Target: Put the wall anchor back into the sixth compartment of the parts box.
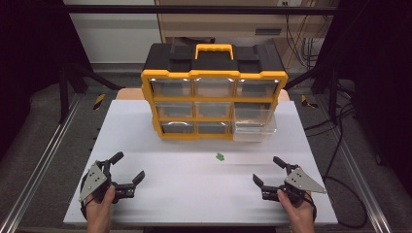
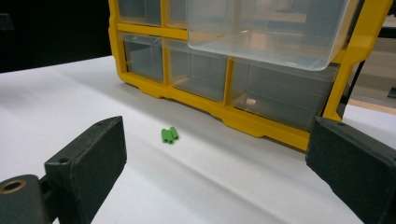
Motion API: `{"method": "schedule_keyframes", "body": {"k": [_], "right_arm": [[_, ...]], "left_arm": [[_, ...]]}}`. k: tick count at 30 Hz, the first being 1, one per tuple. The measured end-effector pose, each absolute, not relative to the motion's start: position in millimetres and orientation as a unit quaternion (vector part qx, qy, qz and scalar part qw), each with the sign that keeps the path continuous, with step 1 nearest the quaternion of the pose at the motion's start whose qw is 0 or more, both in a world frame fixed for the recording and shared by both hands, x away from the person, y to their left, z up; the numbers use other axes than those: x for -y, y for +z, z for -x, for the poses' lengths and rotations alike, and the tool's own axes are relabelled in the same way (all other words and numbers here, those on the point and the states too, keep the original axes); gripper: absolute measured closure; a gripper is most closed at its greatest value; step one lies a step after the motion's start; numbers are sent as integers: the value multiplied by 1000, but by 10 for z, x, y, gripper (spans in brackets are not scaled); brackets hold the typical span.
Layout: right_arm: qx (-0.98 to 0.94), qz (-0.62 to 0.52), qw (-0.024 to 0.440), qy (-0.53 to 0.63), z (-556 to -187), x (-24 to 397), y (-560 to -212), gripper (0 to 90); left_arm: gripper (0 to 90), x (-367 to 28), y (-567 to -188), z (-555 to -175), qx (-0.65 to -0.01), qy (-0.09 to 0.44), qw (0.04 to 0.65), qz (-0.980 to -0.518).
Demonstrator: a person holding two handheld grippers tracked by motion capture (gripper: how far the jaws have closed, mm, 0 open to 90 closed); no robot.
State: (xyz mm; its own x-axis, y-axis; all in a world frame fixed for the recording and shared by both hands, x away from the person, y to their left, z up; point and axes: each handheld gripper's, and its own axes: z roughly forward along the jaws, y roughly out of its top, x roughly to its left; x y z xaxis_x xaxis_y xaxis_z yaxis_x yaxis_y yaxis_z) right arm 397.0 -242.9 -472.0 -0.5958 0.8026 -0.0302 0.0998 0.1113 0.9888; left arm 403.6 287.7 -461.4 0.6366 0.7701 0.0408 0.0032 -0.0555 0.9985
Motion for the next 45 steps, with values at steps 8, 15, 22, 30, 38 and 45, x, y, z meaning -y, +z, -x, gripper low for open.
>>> {"method": "schedule_keyframes", "body": {"k": [8, 15, 22, 30, 38, 45], "right_arm": [[-688, -335, 306, 566, -3968, 2443, -4717, 57], [-713, -325, 316, 535, -3970, 2323, -4692, 56], [-721, -326, 304, 531, -3974, 2268, -4645, 53], [-740, -331, 294, 506, -4089, 2134, -4583, 48], [-770, -318, 290, 472, -4192, 1849, -4579, 45], [-790, -302, 280, 454, -4297, 1600, -4527, 48]], "left_arm": [[2, -2899, -4622, -4036, -297, 305, 621, -658], [3, -2871, -4630, -4058, -294, 300, 619, -664], [5, -2862, -4649, -4100, -294, 297, 614, -670], [5, -2874, -4656, -4096, -296, 295, 617, -667], [6, -2850, -4660, -4099, -294, 294, 614, -671], [9, -2849, -4663, -4108, -296, 294, 614, -670]]}}
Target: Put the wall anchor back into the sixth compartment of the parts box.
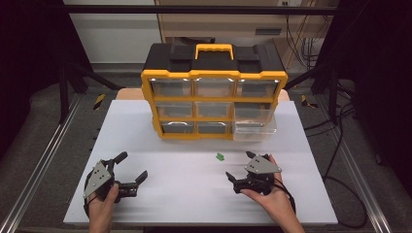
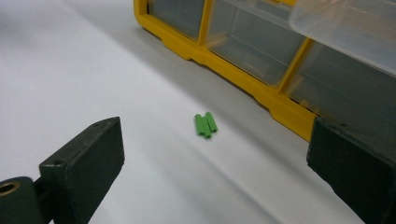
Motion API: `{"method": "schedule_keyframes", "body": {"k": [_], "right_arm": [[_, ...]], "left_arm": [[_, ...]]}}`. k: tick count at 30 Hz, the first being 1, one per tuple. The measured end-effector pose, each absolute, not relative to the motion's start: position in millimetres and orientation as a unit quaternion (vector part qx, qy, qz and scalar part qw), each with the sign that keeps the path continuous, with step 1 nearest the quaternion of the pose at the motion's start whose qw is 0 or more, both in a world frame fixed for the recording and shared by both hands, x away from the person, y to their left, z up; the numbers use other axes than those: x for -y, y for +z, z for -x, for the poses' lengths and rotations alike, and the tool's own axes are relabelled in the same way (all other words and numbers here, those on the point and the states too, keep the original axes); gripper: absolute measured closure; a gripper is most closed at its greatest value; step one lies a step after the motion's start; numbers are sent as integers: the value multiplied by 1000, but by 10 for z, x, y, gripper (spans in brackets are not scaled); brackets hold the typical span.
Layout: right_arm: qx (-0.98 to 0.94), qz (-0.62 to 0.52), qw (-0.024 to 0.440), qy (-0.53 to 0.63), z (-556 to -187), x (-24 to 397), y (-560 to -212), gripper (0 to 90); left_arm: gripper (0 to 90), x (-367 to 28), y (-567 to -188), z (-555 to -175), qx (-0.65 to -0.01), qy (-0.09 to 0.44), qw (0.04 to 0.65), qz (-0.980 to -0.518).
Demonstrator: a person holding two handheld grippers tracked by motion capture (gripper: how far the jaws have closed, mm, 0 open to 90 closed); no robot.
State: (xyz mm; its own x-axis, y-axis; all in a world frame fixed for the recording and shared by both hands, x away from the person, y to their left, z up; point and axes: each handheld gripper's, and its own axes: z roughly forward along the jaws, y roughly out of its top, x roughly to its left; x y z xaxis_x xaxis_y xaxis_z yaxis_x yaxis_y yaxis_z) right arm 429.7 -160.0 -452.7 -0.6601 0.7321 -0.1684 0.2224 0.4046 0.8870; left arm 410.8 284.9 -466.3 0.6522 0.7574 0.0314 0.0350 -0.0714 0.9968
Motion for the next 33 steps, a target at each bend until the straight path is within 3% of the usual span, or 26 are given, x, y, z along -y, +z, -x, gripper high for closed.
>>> {"method": "schedule_keyframes", "body": {"k": [21, 24, 27, 33], "right_arm": [[-824, -285, 244, 425, -4515, 1002, -4490, 127], [-831, -285, 242, 411, -4556, 937, -4490, 180], [-828, -296, 249, 405, -4600, 928, -4486, 317], [-828, -314, 239, 399, -4682, 959, -4523, 509]], "left_arm": [[9, -2838, -4660, -4117, -290, 293, 615, -672], [9, -2832, -4661, -4117, -289, 292, 615, -673], [9, -2831, -4663, -4114, -290, 292, 615, -672], [9, -2815, -4663, -4111, -287, 291, 615, -675]]}}
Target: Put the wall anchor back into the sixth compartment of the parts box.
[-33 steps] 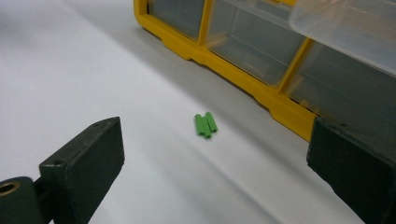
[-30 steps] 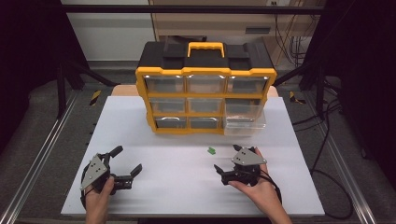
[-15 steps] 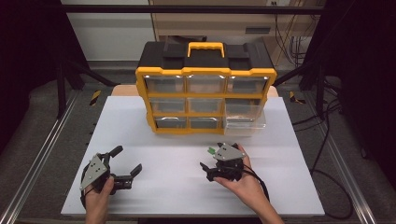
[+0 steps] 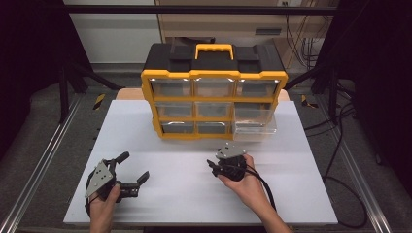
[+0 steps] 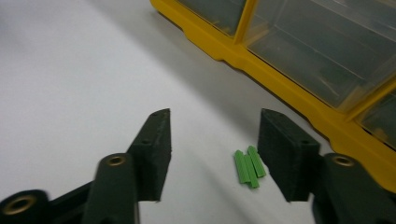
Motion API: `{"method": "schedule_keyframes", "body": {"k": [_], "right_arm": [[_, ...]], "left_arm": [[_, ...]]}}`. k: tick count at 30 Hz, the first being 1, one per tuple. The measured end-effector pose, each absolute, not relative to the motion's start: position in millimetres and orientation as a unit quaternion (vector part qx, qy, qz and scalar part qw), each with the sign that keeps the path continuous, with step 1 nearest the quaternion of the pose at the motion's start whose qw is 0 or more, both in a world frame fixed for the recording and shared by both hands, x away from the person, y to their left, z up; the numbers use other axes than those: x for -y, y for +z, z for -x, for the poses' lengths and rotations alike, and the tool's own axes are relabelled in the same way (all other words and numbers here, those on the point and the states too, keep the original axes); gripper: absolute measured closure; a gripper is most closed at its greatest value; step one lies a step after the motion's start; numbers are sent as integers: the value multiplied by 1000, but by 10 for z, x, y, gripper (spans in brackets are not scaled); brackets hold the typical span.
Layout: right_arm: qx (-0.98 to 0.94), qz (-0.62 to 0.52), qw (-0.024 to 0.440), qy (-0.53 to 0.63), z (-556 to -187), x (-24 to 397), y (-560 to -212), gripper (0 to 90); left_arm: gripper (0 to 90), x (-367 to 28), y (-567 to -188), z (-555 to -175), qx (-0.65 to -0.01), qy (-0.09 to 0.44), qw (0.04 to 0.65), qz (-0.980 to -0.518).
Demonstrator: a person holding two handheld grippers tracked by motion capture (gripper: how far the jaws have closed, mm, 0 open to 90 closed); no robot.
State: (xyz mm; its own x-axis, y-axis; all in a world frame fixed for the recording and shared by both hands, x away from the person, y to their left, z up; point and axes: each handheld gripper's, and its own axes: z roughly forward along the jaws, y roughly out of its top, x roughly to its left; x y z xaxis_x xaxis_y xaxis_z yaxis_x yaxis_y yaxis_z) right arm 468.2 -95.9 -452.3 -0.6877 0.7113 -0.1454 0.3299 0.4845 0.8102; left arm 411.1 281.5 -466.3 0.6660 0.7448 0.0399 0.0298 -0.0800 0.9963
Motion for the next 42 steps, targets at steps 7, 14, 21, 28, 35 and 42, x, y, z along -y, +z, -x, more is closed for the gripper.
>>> {"method": "schedule_keyframes", "body": {"k": [7, 14, 21, 28, 35, 42], "right_arm": [[-830, -331, 243, 378, -4796, 1036, -4587, 652], [-837, -333, 245, 357, -4901, 1028, -4709, 741], [-841, -336, 233, 354, -4954, 1037, -4768, 776], [-848, -330, 230, 346, -4956, 1019, -4801, 783], [-847, -330, 235, 345, -4983, 1031, -4818, 797], [-852, -322, 224, 346, -4954, 1015, -4826, 815]], "left_arm": [[9, -2808, -4666, -4115, -286, 290, 615, -676], [9, -2811, -4666, -4116, -286, 290, 614, -676], [9, -2808, -4666, -4117, -286, 289, 614, -677], [8, -2806, -4668, -4121, -288, 290, 612, -677], [8, -2805, -4670, -4119, -289, 289, 612, -677], [8, -2793, -4672, -4122, -287, 289, 610, -680]]}}
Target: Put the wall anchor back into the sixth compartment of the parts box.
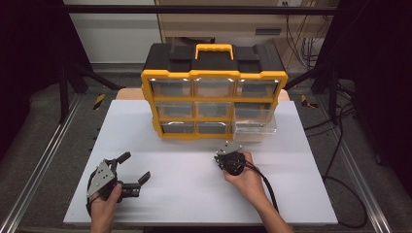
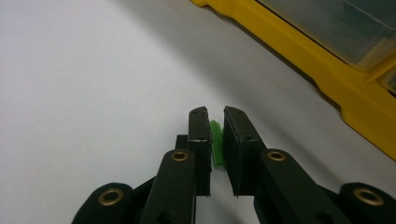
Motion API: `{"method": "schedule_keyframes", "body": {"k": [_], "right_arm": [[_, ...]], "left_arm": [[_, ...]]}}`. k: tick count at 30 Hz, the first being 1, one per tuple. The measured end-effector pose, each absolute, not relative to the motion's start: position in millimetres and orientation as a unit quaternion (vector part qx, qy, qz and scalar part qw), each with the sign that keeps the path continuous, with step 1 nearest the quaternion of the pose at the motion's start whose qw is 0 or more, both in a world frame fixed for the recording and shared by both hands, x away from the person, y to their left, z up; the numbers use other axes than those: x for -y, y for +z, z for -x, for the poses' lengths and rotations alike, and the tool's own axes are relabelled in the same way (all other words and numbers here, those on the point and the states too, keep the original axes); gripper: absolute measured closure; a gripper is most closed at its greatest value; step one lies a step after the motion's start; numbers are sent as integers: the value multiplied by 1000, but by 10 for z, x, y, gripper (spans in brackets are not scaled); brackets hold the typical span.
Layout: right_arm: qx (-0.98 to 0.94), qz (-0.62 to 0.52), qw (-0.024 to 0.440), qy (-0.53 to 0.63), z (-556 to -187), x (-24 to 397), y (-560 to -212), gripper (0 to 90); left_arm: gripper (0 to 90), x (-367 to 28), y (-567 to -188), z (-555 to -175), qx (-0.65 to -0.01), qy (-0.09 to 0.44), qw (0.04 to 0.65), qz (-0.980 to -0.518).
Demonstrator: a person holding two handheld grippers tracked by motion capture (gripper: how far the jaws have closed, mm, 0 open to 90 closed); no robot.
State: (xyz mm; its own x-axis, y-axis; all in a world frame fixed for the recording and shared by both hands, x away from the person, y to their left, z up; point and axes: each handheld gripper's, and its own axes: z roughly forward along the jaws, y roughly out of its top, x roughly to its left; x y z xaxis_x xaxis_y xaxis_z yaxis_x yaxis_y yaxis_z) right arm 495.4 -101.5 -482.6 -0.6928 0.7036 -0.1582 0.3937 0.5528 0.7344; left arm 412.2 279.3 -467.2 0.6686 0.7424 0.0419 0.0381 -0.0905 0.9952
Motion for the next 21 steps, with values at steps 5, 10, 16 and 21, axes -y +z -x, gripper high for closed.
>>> {"method": "schedule_keyframes", "body": {"k": [5, 10, 16, 21], "right_arm": [[-850, -327, 217, 352, -4982, 1035, -4832, 828], [-852, -327, 207, 351, -4974, 1023, -4850, 839], [-854, -324, 200, 354, -4980, 1029, -4845, 847], [-852, -309, 209, 369, -4867, 995, -4779, 847]], "left_arm": [[8, -2793, -4671, -4119, -287, 289, 610, -680], [8, -2793, -4670, -4119, -287, 289, 610, -680], [8, -2793, -4670, -4121, -287, 289, 610, -680], [8, -2803, -4668, -4117, -288, 290, 610, -679]]}}
